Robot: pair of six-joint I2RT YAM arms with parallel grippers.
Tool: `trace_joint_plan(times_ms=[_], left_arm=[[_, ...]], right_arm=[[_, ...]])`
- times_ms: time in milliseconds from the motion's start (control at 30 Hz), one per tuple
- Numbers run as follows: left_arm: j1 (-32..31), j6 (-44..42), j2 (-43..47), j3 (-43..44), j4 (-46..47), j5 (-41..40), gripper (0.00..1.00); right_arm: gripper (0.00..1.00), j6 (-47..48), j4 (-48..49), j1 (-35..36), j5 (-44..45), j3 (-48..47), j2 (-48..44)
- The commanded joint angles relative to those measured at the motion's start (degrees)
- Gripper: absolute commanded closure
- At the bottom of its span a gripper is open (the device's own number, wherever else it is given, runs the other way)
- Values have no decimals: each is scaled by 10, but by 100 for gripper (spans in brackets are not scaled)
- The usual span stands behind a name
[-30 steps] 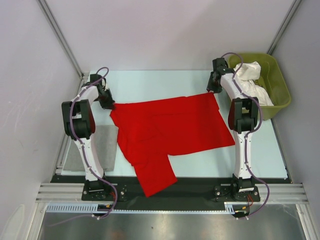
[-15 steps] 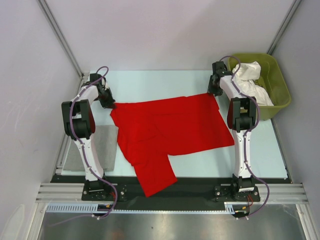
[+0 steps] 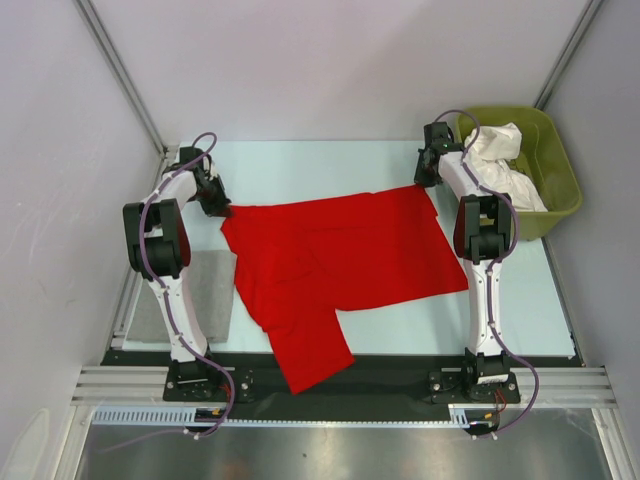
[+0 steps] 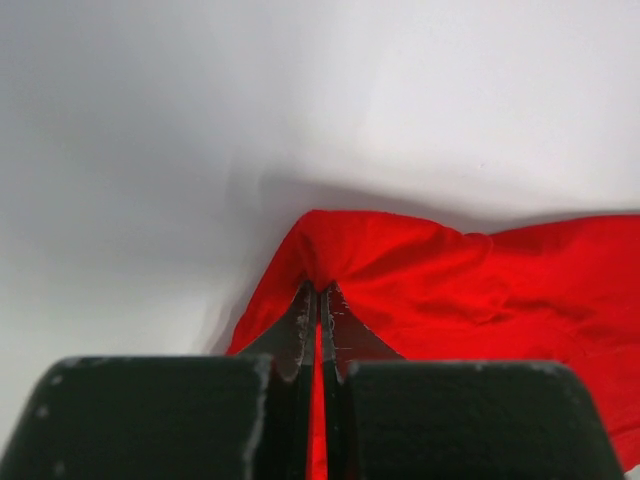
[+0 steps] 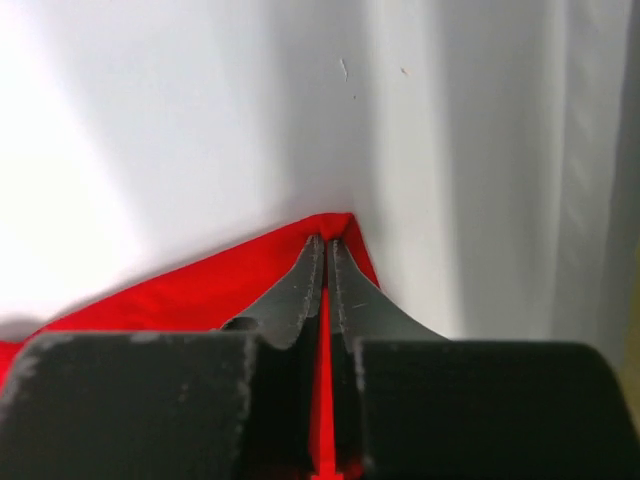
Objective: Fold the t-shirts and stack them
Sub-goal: Fold the tshirt
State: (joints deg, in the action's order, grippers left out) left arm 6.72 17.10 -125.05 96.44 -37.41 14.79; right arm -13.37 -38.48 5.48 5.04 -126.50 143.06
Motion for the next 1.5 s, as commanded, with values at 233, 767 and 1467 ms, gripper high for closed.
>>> trace_joint_plan(times_ms=[233, 767, 1467], left_arm=[[5, 10, 17, 12, 19, -7, 100], [-15, 46, -36, 110, 74, 20, 100], [-93, 45, 221, -25, -24, -220, 40]], right_arm=[[100, -16, 24, -19, 106, -39, -1], [100, -37, 114, -28, 101, -75, 31], [40, 1, 15, 37, 132, -100, -76]])
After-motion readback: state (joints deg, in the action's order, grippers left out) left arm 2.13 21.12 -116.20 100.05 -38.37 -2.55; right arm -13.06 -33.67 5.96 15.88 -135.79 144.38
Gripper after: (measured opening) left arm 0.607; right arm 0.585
